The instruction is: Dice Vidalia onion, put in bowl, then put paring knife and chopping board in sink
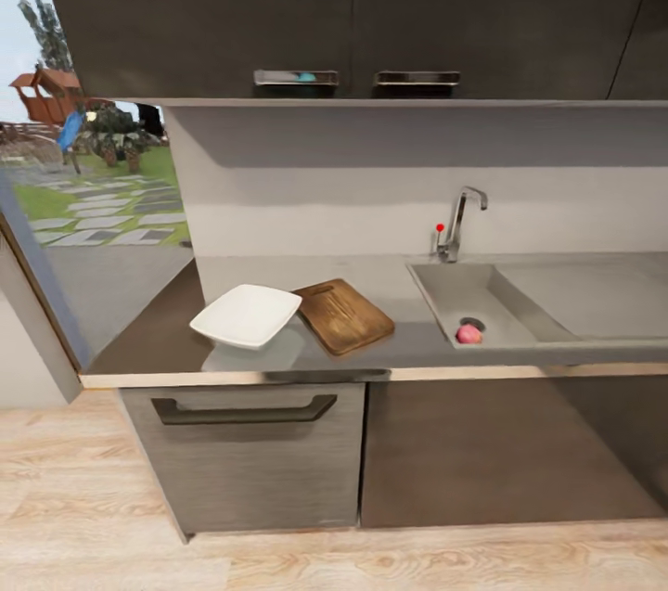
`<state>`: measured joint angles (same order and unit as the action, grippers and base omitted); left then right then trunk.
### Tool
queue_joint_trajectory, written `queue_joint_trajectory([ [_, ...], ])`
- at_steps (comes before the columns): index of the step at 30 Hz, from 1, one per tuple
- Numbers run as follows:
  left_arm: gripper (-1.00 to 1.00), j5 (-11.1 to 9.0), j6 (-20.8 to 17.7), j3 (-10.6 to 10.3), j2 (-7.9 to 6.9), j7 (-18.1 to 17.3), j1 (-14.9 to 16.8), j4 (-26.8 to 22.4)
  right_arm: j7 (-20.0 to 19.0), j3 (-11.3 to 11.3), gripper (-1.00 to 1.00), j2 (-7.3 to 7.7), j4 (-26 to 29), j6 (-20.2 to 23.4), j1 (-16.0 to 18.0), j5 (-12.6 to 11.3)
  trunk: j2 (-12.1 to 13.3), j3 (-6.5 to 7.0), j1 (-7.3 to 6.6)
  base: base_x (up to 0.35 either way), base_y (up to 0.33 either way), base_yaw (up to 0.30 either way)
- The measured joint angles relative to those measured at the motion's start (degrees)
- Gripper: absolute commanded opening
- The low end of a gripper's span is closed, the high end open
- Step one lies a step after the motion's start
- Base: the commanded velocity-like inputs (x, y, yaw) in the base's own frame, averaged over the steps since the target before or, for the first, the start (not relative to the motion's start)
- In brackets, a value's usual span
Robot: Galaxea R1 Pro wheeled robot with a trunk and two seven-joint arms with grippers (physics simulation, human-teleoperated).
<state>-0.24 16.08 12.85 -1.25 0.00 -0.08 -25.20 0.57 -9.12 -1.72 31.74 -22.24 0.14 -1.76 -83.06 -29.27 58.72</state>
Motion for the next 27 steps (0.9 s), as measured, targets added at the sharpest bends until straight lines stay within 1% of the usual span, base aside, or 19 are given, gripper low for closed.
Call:
queue_joint_trajectory([
  [5, 1.00, 0.00, -0.01, 0.03, -0.08, 0.00, 0.00, -0.06, -0.10, 0.14, 1.00, 0.08, -0.01, -0.02, -0.01, 0.07, 0.00, 0.00, 0.01, 0.029, -0.052, 0.031],
  [27, 1.00, 0.00, -0.01, 0.01, -0.08, 0.00, 0.00, -0.02, -0.46, 0.34, 1.00, 0.28, -1.24, -0.06, -0.01, 0.48, 0.00, 0.00, 0.01, 0.001, -0.001, 0.001],
])
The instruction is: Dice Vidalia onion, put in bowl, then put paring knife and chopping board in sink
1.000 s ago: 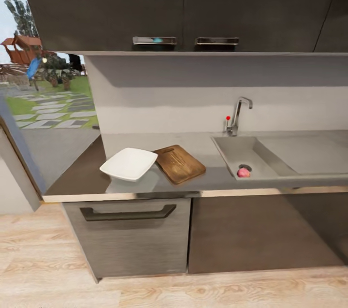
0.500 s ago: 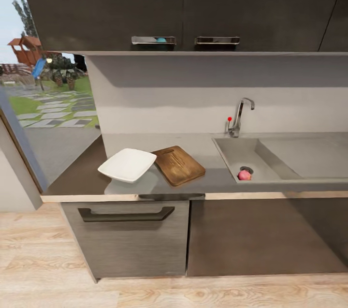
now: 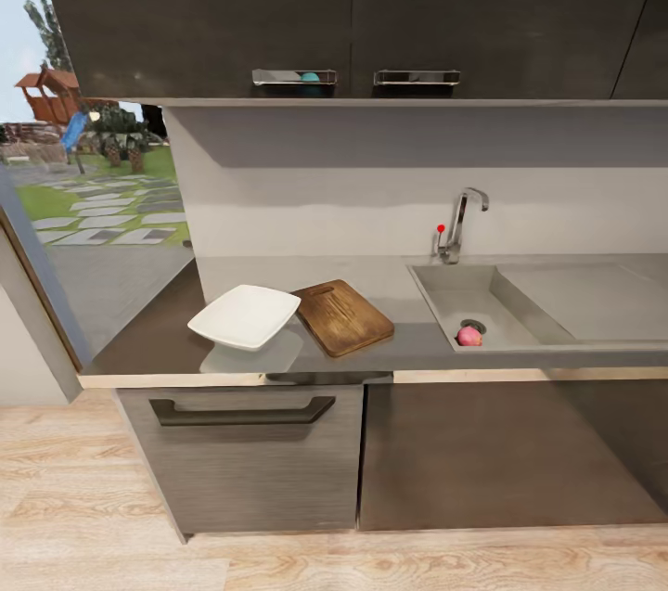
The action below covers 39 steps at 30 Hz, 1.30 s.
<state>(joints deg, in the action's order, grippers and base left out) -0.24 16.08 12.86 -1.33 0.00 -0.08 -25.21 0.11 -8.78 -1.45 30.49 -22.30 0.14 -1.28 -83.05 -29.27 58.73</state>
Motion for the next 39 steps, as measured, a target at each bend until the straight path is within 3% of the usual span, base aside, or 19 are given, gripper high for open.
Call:
queue_joint_trajectory([
  [32, 1.00, -0.01, 0.00, 0.00, 0.01, 0.00, 0.00, 0.03, 0.32, -0.22, 1.00, -0.09, -0.03, 0.17, 0.01, 0.00, 0.00, 0.00, 0.00, -0.019, 0.000, 0.000],
  [35, 1.00, -0.01, 0.00, 0.00, 0.05, 0.00, 0.00, 0.03, 0.99, -0.27, 1.00, -0.08, 0.96, 0.39, 0.01, 0.00, 0.00, 0.00, 0.00, 0.000, 0.000, 0.000],
  [39, 1.00, 0.00, 0.00, -0.05, 0.08, 0.00, 0.00, 0.03, 5.00, -0.24, 1.00, -0.26, 6.79, 1.57, 0.03, 0.07, 0.00, 0.00, 0.00, 0.000, 0.000, 0.000],
])
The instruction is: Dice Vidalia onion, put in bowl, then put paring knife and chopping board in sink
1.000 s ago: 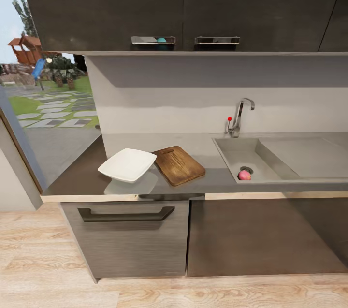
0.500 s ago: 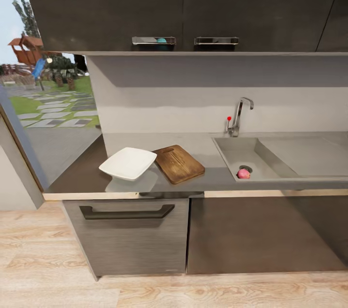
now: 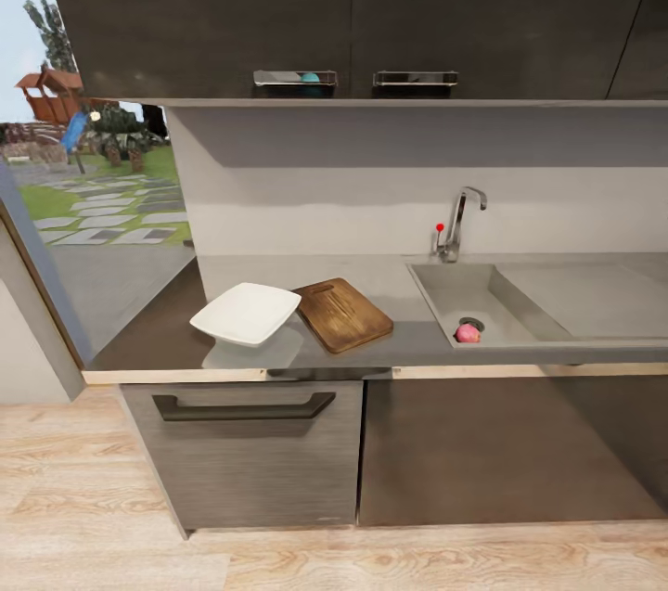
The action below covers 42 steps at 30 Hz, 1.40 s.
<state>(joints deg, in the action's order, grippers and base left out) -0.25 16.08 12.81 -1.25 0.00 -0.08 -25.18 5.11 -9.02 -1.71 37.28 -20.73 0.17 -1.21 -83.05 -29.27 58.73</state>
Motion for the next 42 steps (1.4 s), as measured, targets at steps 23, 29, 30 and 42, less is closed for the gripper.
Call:
queue_joint_trajectory([
  [23, 1.00, -0.09, -0.06, -1.55, 0.19, -0.06, 0.00, 1.15, 17.64, 5.80, 1.00, -0.74, 54.67, 56.60, 14.28, 5.93, 0.01, 0.01, 0.03, -0.117, 0.000, 0.000],
  [29, 1.00, -0.02, -0.01, -2.48, 0.27, -0.05, 0.00, 2.26, 17.85, 5.81, 1.00, -0.60, 55.04, 68.29, 25.75, 9.24, 0.01, 0.01, 0.01, -0.134, 0.000, 0.000],
  [30, 1.00, -0.03, -0.01, -2.49, 0.27, -0.06, 0.00, 2.27, 17.85, 5.80, 1.00, -0.61, 55.03, 68.88, 26.48, 9.40, 0.01, 0.01, 0.01, -0.027, 0.000, 0.000],
  [42, 1.00, -0.07, -0.01, -2.51, 0.32, -0.05, 0.00, 2.38, 17.77, 6.59, 1.00, -0.97, 50.60, 76.64, 45.90, 10.07, 0.00, 0.01, 0.00, -0.004, -0.001, 0.000],
])
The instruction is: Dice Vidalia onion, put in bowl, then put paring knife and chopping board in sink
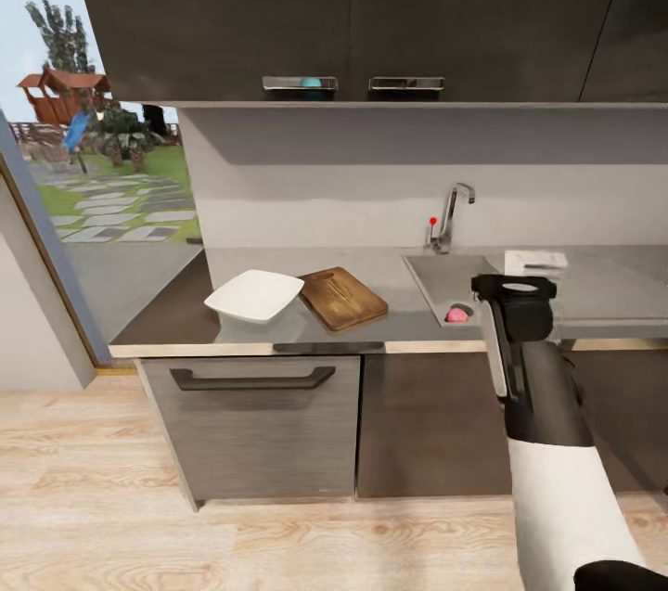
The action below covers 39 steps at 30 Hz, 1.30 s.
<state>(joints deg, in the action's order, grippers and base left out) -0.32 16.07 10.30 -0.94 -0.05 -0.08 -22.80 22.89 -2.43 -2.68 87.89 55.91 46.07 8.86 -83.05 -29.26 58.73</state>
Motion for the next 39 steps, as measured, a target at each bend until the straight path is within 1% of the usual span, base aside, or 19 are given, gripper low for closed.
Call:
queue_joint_trajectory([
  [1, 1.00, 0.00, -0.03, 0.00, 0.02, -0.01, 0.00, 0.01, 0.02, 0.67, 1.00, -0.04, -2.72, 0.08, 3.03, -0.04, 0.00, 0.00, 0.00, 0.034, -0.045, 0.000],
  [4, 1.00, 0.00, -0.06, -0.02, 0.05, -0.02, 0.00, 0.01, -0.14, 2.16, 1.00, -0.08, -15.90, 0.07, 13.03, -0.06, 0.00, 0.00, -0.01, 0.118, -0.129, 0.000],
  [5, 1.00, 0.00, -0.07, -0.02, 0.05, -0.02, 0.00, 0.01, -0.22, 2.27, 1.00, -0.09, -18.60, 0.06, 14.83, -0.02, 0.00, 0.00, -0.01, 0.175, -0.183, 0.000],
  [7, 1.00, 0.00, -0.07, -0.02, 0.04, -0.03, 0.00, 0.01, -0.52, 2.46, 1.00, -0.11, -26.60, -0.02, 20.04, -0.04, 0.00, 0.00, -0.02, 0.197, -0.199, 0.000],
  [10, 1.00, 0.00, -0.08, 0.03, 0.04, -0.05, 0.00, 0.02, -1.05, 2.62, 1.00, -0.40, -40.61, -0.20, 29.68, -0.22, -0.01, 0.00, -0.02, 0.252, -0.173, 0.000],
  [11, 1.00, 0.00, -0.08, 0.05, 0.04, -0.04, 0.00, 0.01, -1.16, 2.64, 1.00, -0.63, -44.21, -0.27, 32.06, -0.35, -0.01, 0.00, -0.03, 0.281, -0.117, 0.000],
  [13, 1.00, 0.00, -0.08, 0.07, 0.04, -0.03, 0.00, 0.01, -1.80, 2.65, 1.00, -1.16, -47.88, -0.33, 34.32, -0.51, -0.01, 0.00, -0.03, 0.299, -0.062, 0.000],
  [16, 1.00, 0.00, -0.08, 0.08, 0.04, -0.03, 0.00, 0.00, -6.17, 2.69, 1.00, -1.95, -50.52, -0.29, 35.92, -0.50, -0.01, -0.01, -0.03, 0.311, -0.023, 0.000],
  [17, 1.00, 0.00, -0.08, 0.08, 0.04, -0.03, 0.00, 0.01, -10.70, 2.76, 1.00, -2.15, -51.13, -0.24, 36.28, -0.58, -0.01, -0.01, -0.03, 0.315, -0.010, 0.000],
  [18, 1.00, -0.01, -0.08, 0.08, 0.04, -0.03, 0.00, 0.00, -12.52, 2.79, 1.00, -2.19, -51.27, -0.19, 36.37, -0.43, -0.01, -0.01, -0.03, 0.317, -0.006, 0.000],
  [19, 1.00, 0.00, -0.08, 0.08, 0.03, -0.06, 0.00, 0.00, -16.05, 2.93, 1.00, -2.24, -51.46, -0.16, 36.48, -0.45, -0.01, -0.01, -0.03, 0.317, -0.009, 0.000],
  [21, 1.00, 0.00, -0.17, 0.15, -0.15, -0.09, 0.00, 0.01, -23.28, 4.23, 1.00, -2.25, -51.67, -0.11, 36.60, -0.19, -0.01, -0.01, -0.03, 0.315, -0.033, 0.000],
  [22, 1.00, -0.04, -0.22, 0.17, -0.25, -0.09, 0.00, 0.00, -24.86, 4.95, 1.00, -2.19, -51.70, -0.10, 36.62, -0.25, -0.01, -0.01, -0.03, 0.284, -0.029, 0.000],
  [24, 1.00, -0.15, -0.39, 0.09, -0.73, -0.10, 0.00, 0.22, -30.75, 9.19, 1.00, -1.98, -51.77, -0.05, 36.66, -0.49, 0.00, -0.01, -0.02, 0.176, -0.012, 0.000],
  [25, 1.00, -0.13, -0.37, 0.02, -1.06, 0.06, -0.01, 2.72, -37.54, 15.56, 1.00, -1.79, -51.73, 0.03, 36.64, -0.72, -0.01, -0.02, -0.01, 0.080, -0.005, 0.000],
  [28, 1.00, -0.10, -0.30, 0.17, -1.86, 0.16, -0.01, 6.80, -43.34, 20.18, 1.00, -1.69, -51.56, -0.02, 36.61, -0.19, 0.00, -0.01, 0.00, 0.035, -0.002, 0.000],
  [30, 1.00, -0.07, -0.13, -0.01, -2.92, -0.01, -0.01, 10.16, -45.79, 21.58, 1.00, -0.93, -51.50, -0.06, 36.60, 0.11, 0.00, -0.01, 0.00, 0.012, -0.001, 0.000],
  [33, 1.00, -0.05, 0.63, -0.15, -3.59, -0.13, -0.01, 12.73, -47.05, 22.25, 1.00, 0.50, -51.47, -0.07, 36.59, 0.04, 0.00, -0.01, 0.00, 0.005, 0.000, 0.000],
  [39, 1.00, -0.07, 5.94, -0.12, -4.95, -0.18, 0.00, 15.47, -47.64, 22.61, 1.00, 1.25, -51.37, -0.04, 36.60, -0.25, 0.00, -0.02, -0.01, 0.053, -0.080, 0.062],
])
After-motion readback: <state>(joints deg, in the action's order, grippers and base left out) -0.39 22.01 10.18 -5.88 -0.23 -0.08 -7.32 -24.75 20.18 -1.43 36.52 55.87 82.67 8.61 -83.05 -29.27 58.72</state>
